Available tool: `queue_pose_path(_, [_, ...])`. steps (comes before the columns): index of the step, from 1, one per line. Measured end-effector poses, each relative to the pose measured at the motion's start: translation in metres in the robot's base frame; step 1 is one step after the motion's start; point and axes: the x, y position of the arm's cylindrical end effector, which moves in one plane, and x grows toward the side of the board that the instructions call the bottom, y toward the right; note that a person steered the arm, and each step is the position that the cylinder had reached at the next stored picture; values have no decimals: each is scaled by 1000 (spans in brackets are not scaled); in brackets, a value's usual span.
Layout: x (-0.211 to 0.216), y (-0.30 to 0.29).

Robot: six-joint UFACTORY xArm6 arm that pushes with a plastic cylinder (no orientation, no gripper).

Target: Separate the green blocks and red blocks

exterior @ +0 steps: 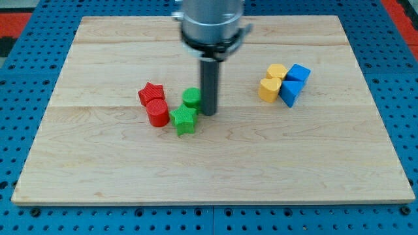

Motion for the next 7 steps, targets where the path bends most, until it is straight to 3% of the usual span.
queue_pose_path(1, [-1, -72])
queue_pose_path(2, [-1, -51])
queue_pose_path(3, [-40, -95])
queue_pose_path(4, [-47, -113])
queue_pose_path(6, [-82, 23])
queue_pose_path(7, [-41, 15])
